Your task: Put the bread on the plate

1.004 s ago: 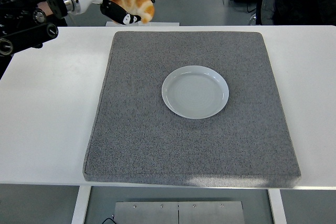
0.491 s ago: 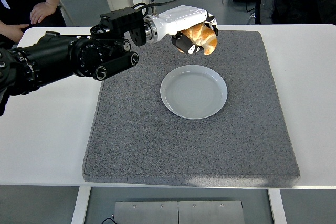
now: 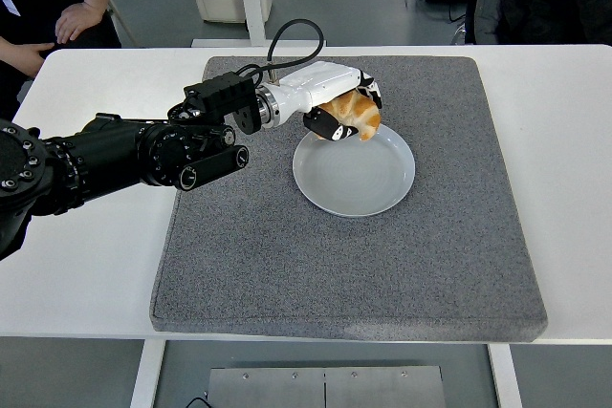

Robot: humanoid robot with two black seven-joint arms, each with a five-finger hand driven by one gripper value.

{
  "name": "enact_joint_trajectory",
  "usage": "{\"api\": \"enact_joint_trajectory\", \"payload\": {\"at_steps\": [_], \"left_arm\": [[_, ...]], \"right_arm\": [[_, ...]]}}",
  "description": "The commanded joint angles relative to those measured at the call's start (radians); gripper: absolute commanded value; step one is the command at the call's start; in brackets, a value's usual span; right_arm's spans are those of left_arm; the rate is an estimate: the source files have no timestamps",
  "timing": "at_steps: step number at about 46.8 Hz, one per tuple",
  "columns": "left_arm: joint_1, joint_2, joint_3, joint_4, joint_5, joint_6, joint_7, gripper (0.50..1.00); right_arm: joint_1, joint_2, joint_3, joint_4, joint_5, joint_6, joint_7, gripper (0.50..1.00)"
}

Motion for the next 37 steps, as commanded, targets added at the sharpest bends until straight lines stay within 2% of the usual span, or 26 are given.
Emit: {"api": "enact_joint_trajectory", "payload": {"at_steps": [1, 15, 37], "left_arm": [[0.012, 0.000, 0.000, 0.000, 0.001, 0.002, -0.005, 0.500], [0.031, 0.000, 0.007, -0.005, 0.007, -0.008, -0.058, 0.500], [0.077, 0.000, 0.044, -0.006, 0.007, -0.006, -0.076, 0.500]], "right_arm": [[0.000, 0.000, 0.000, 0.000, 0.000, 0.000, 0.000, 1.000], [0.000, 0.000, 0.000, 0.000, 0.000, 0.000, 0.000, 1.000], [0.000, 0.000, 0.000, 0.000, 0.000, 0.000, 0.000, 1.000]]}}
